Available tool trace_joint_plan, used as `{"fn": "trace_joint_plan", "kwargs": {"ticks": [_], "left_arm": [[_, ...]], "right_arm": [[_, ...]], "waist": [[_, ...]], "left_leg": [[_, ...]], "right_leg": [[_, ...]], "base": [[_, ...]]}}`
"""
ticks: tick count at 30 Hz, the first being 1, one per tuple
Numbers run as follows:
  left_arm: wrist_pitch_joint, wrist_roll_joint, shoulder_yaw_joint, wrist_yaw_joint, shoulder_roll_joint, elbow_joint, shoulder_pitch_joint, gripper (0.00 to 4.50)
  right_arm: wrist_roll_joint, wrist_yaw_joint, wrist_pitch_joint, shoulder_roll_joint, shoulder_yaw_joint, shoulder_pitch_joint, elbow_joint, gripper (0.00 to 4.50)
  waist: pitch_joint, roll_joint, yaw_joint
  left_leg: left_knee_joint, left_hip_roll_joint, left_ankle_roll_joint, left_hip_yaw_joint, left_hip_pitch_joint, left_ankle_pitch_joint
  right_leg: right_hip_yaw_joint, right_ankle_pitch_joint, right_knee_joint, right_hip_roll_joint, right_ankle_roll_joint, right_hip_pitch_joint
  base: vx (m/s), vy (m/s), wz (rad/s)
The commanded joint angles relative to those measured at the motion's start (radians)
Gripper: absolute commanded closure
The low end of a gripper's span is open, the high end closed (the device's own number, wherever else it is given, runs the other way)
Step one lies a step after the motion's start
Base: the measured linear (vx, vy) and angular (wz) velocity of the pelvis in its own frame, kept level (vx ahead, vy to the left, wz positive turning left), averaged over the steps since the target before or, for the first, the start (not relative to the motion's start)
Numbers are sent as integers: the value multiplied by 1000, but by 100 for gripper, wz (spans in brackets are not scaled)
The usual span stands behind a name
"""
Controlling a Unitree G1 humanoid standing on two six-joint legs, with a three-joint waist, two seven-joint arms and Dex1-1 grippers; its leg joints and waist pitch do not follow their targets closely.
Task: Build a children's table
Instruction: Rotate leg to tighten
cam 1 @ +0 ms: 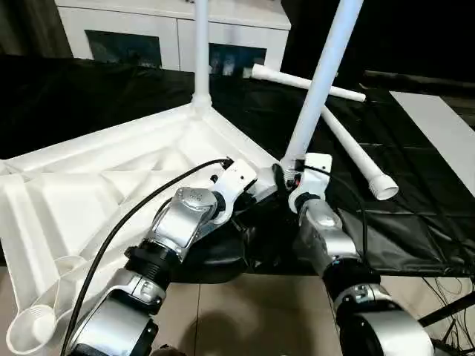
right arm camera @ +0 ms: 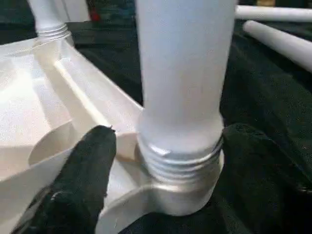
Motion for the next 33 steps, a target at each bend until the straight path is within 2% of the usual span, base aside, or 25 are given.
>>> {"fn": "trace_joint_plan", "kwargs": {"ticks": [1, 4, 6, 7, 11, 12, 14, 17, 20, 24, 30, 32, 33], "left_arm": [[-43, -3, 2, -18, 11, -48, -17, 450], [-63, -4, -4, -56, 50, -67, 3, 450], [-76, -7, -8, -99, 91, -89, 26, 450], [-76, -7, -8, -99, 91, -89, 26, 450], [-127, -16, -22, -180, 153, -128, 59, 450], [-162, -34, -47, -281, 211, -185, 98, 450], [-176, -46, -69, -356, 256, -234, 130, 450], [-153, -55, -81, -415, 310, -284, 165, 450], [-144, -66, -80, -440, 328, -303, 175, 450], [-141, -72, -81, -455, 344, -319, 181, 450], [-147, -61, -77, -443, 339, -308, 171, 450], [-149, -57, -77, -438, 338, -303, 169, 450], [-153, -53, -76, -433, 335, -294, 166, 450]], "right_arm": [[-21, 34, 3, -11, 35, 37, -52, 48], [-26, 77, 19, -43, 52, 91, -149, 20], [-29, 118, 44, -83, 65, 135, -225, 20], [-29, 118, 44, -83, 65, 135, -225, 20], [-11, 199, 76, -131, 68, 182, -306, 20], [8, 259, 82, -165, 72, 204, -343, 20], [26, 297, 90, -185, 73, 220, -370, 20], [59, 393, 121, -213, 86, 234, -391, 20], [80, 454, 150, -222, 98, 241, -408, 20], [124, 544, 204, -225, 121, 255, -450, 20], [132, 611, 247, -241, 153, 273, -485, 20], [137, 621, 257, -245, 154, 282, -499, 20], [141, 635, 267, -251, 156, 294, -516, 20]], "waist": [[-65, 10, 3], [-67, 10, 5], [-66, 16, 5], [-66, 15, 5], [-61, 15, 4], [-62, 18, 5], [-60, 21, 2], [-57, 19, -4], [-56, 20, -2], [-55, 14, 0], [-55, 14, 1], [-55, 17, 9], [-55, 16, 15]], "left_leg": [[-75, 16, 1, -2, 17, -295], [-73, 17, 9, -1, 16, -271], [-72, 16, 20, 0, 15, -234], [-73, 17, 21, 1, 17, -237], [-77, 19, 14, 1, 19, -294], [-78, 21, 10, -2, 20, -305], [-80, 23, 6, 0, 21, -316], [-83, 23, 1, -1, 20, -328], [-82, 22, -5, 1, 24, -338], [-83, 22, -4, -1, 21, -339], [-83, 23, -8, 0, 22, -331], [-81, 25, -7, 2, 31, -340], [-82, 25, -10, 2, 30, -332]], "right_leg": [[35, -209, -75, -41, -155, 38], [35, -172, -71, -40, -163, 42], [36, -117, -64, -37, -176, 44], [36, -118, -65, -37, -177, 43], [38, -210, -75, -40, -166, 40], [38, -228, -76, -43, -165, 40], [40, -223, -76, -39, -170, 35], [40, -234, -74, -39, -176, 36], [41, -257, -76, -38, -182, 31], [41, -273, -77, -40, -175, 34], [42, -288, -78, -43, -174, 32], [44, -281, -81, -41, -178, 25], [44, -272, -78, -41, -179, 27]], "base": [[0, 0, 0], [0, 0, 0], [0, 0, 0], [0, 0, 0], [0, 0, 0], [0, 0, 0], [0, 0, 0], [0, 0, 0], [0, 0, 0], [0, 0, 0], [0, 0, 0], [0, 0, 0], [0, 0, 0]]}}
